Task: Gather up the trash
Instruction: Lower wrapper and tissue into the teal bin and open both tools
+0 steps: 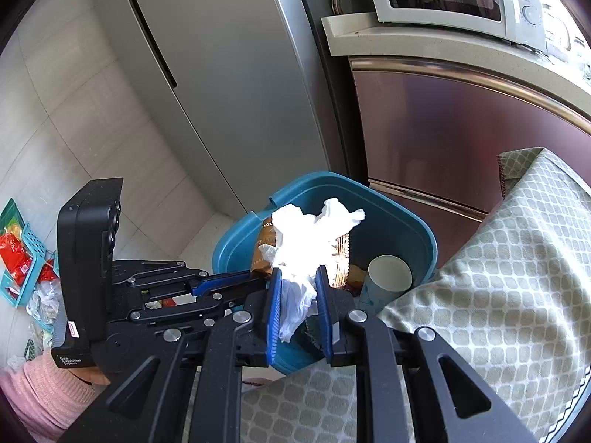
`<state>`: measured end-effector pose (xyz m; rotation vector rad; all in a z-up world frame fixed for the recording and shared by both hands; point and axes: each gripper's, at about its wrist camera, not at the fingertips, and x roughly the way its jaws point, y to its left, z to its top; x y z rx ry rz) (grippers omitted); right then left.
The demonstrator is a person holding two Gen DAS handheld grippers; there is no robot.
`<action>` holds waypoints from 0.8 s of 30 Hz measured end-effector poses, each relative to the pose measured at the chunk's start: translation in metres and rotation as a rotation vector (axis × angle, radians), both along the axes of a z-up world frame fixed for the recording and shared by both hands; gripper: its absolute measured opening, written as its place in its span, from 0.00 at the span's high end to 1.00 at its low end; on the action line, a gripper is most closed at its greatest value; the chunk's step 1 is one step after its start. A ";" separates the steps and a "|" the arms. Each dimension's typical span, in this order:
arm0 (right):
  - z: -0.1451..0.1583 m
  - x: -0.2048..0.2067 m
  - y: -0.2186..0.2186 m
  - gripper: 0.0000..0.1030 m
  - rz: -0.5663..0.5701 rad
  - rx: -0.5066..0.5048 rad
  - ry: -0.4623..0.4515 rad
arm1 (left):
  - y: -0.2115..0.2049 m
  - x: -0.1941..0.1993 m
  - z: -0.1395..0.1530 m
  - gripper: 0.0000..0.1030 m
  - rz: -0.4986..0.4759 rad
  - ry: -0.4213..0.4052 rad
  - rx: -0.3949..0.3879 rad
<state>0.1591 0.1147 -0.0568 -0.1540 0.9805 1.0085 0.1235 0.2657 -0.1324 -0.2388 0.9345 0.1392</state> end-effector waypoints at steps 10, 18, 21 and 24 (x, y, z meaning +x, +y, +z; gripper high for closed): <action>-0.015 0.017 0.018 0.84 -0.016 -0.044 0.039 | -0.002 0.012 -0.013 0.90 -0.003 0.033 0.000; -0.019 0.031 0.026 0.75 -0.051 -0.042 0.066 | 0.000 0.025 -0.022 0.83 0.019 0.058 -0.010; -0.020 0.029 0.021 0.69 -0.060 -0.034 0.069 | 0.001 0.024 -0.023 0.82 0.029 0.057 -0.020; -0.018 0.025 0.010 0.69 -0.066 -0.014 0.070 | 0.003 0.021 -0.021 0.82 0.042 0.038 -0.030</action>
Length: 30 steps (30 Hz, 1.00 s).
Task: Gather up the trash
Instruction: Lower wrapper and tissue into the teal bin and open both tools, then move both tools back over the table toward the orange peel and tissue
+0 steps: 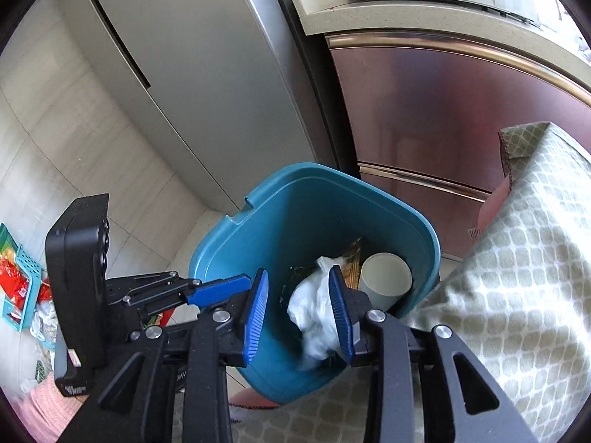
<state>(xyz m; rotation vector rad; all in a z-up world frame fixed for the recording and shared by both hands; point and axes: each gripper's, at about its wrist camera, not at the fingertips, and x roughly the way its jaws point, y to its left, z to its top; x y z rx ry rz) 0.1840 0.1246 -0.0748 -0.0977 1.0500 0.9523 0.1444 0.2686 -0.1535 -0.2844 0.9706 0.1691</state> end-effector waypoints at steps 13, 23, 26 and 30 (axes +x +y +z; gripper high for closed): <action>0.036 -0.032 -0.069 0.69 -0.021 0.119 -0.072 | -0.020 -0.038 0.059 0.71 -0.060 -0.199 -0.021; 0.072 -0.061 -0.165 0.64 -0.143 0.187 -0.175 | -0.105 -0.050 0.097 0.59 -0.292 -0.325 -0.060; 0.079 -0.069 -0.203 0.62 -0.211 0.202 -0.198 | -0.141 -0.050 0.101 0.56 -0.374 -0.337 -0.079; 0.080 -0.079 -0.254 0.60 -0.317 0.191 -0.214 | -0.189 -0.043 0.100 0.55 -0.473 -0.322 -0.099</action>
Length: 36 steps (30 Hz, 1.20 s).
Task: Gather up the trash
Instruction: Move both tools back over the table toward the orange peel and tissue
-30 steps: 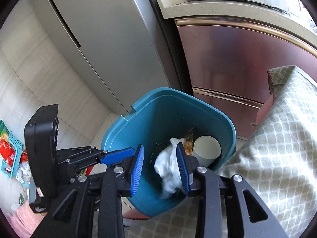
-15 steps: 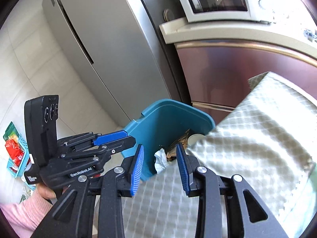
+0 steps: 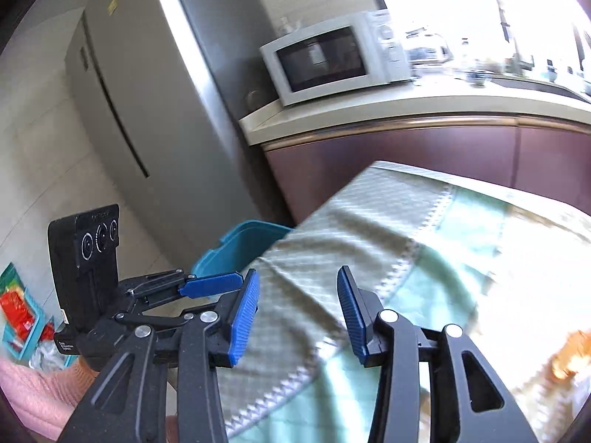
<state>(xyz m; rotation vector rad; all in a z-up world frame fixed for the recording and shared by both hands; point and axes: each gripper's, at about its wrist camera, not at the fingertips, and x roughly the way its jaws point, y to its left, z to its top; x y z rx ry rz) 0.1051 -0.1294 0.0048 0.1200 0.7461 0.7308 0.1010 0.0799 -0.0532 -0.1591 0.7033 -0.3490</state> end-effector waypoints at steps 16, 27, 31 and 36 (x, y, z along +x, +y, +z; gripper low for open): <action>-0.022 -0.020 -0.139 0.59 -0.280 0.024 0.030 | -0.114 0.026 -0.010 0.55 -0.144 0.038 0.061; -0.024 -0.025 -0.176 0.59 -0.362 0.029 0.013 | -0.150 0.035 -0.012 0.55 -0.191 0.042 0.107; -0.024 -0.027 -0.189 0.59 -0.392 0.031 0.007 | -0.160 0.038 -0.014 0.55 -0.200 0.045 0.112; -0.026 -0.028 -0.205 0.59 -0.427 0.034 0.007 | -0.168 0.042 -0.015 0.55 -0.210 0.047 0.121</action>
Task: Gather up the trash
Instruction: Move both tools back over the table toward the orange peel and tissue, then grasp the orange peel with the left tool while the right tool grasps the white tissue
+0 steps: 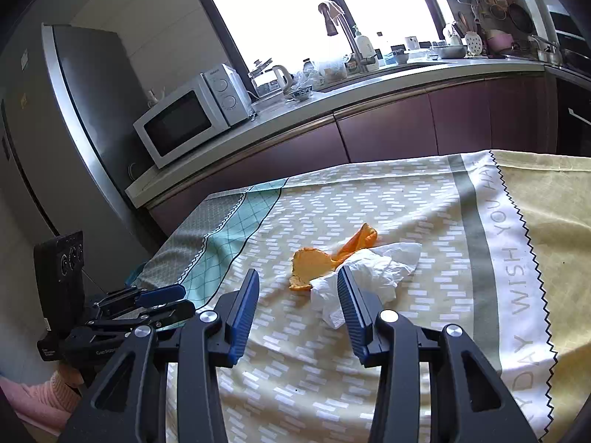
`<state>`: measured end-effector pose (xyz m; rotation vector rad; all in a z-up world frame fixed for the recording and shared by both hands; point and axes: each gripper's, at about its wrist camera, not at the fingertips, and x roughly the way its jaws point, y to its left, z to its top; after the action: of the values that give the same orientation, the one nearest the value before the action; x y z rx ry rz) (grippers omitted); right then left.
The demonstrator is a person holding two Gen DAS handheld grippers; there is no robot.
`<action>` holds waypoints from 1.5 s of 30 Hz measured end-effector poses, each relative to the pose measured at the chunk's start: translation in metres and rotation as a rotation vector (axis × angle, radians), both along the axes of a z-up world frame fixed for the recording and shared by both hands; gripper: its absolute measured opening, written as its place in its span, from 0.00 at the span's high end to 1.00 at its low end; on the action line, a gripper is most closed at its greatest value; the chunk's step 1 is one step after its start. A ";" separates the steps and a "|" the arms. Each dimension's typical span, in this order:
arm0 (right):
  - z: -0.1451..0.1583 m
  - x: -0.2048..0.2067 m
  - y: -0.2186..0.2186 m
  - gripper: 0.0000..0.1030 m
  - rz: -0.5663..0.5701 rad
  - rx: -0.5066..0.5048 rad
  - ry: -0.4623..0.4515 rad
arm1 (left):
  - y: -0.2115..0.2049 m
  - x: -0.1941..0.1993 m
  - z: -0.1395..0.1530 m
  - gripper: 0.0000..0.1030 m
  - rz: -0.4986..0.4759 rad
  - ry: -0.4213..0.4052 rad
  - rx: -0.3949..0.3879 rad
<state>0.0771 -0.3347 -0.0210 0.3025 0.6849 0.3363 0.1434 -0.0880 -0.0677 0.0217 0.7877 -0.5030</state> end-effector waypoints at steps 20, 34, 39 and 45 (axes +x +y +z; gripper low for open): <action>-0.021 0.012 -0.031 0.51 -0.078 0.003 0.061 | -0.035 0.021 -0.001 0.55 -0.029 -0.010 0.052; -0.030 0.027 -0.025 0.51 -0.069 0.008 0.096 | -0.076 0.055 -0.001 0.55 -0.104 0.016 0.056; -0.033 0.035 -0.020 0.51 -0.066 -0.005 0.109 | -0.091 0.070 -0.010 0.57 -0.122 0.052 0.062; -0.039 0.044 -0.020 0.57 -0.074 -0.010 0.139 | -0.105 0.084 -0.022 0.70 -0.142 0.106 0.061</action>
<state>0.1209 -0.3547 -0.0598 0.3436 0.8098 0.2426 0.2278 -0.1933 -0.0896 0.1089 0.9094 -0.6181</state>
